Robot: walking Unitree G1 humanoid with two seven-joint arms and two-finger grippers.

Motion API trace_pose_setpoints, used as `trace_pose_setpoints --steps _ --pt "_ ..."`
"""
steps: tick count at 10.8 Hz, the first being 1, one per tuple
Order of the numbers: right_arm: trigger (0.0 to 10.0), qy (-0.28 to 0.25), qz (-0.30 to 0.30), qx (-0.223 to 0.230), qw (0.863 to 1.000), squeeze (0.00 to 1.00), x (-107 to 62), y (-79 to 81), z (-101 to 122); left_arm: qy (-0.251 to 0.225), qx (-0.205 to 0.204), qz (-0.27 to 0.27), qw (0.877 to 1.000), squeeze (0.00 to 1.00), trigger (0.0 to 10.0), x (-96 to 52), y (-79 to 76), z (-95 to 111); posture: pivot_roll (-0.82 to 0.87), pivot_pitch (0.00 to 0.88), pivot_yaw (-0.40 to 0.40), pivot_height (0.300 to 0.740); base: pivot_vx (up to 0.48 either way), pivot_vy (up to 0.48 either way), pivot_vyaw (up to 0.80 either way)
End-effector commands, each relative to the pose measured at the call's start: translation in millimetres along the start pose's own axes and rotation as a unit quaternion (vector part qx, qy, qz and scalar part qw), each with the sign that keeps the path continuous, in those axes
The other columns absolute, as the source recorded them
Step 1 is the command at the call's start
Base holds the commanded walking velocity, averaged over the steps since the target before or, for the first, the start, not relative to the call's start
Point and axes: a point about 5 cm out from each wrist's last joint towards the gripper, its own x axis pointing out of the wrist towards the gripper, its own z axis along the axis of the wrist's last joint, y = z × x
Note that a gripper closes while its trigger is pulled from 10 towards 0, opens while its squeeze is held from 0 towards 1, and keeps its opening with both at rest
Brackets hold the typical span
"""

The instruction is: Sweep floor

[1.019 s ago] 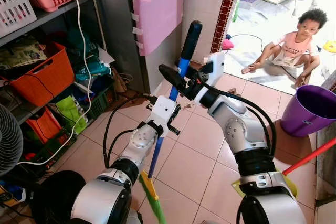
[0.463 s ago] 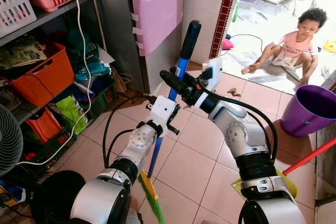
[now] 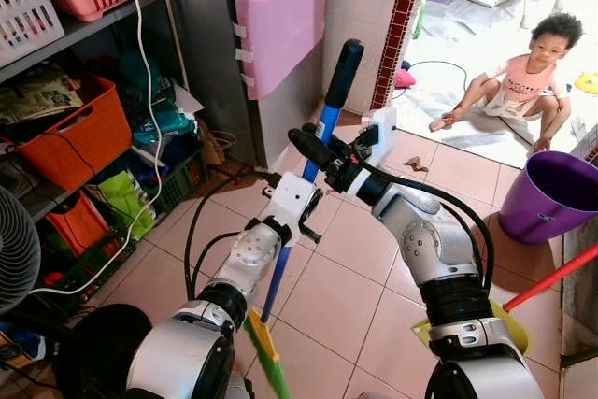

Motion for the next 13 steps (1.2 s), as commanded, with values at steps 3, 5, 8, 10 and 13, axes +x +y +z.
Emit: trace_pose_setpoints --steps 3,5,8,10,13 --pt "0.0 0.008 0.01 0.02 1.0 0.0 0.7 6.2 -6.5 -0.024 0.013 0.0 1.0 0.0 0.0 6.8 3.8 15.3 -0.11 0.0 0.042 0.74 0.0 0.0 0.0" --pt "10.0 0.013 0.006 0.015 1.0 1.0 1.6 5.1 -6.9 -0.024 0.013 -0.001 1.0 0.0 0.0 6.8 3.5 15.2 -0.11 0.0 0.042 0.74 0.0 0.0 0.0" --pt "10.0 0.02 0.007 0.018 1.0 0.63 1.2 9.0 -13.2 -0.024 0.013 -0.002 1.0 0.0 0.0 7.2 2.6 15.5 -0.11 0.0 0.041 0.74 0.0 0.0 0.0" --pt "10.0 0.021 0.009 0.023 0.999 0.0 2.2 10.3 -16.0 -0.025 0.013 -0.003 1.0 0.0 0.0 7.5 2.6 16.1 -0.11 0.0 0.04 0.74 0.0 0.0 0.0" --pt "10.0 0.029 0.01 0.034 0.999 0.0 1.8 14.1 -25.6 -0.025 0.012 -0.004 1.0 0.0 0.0 7.7 1.8 16.0 -0.11 0.0 0.039 0.74 0.0 0.0 0.0"
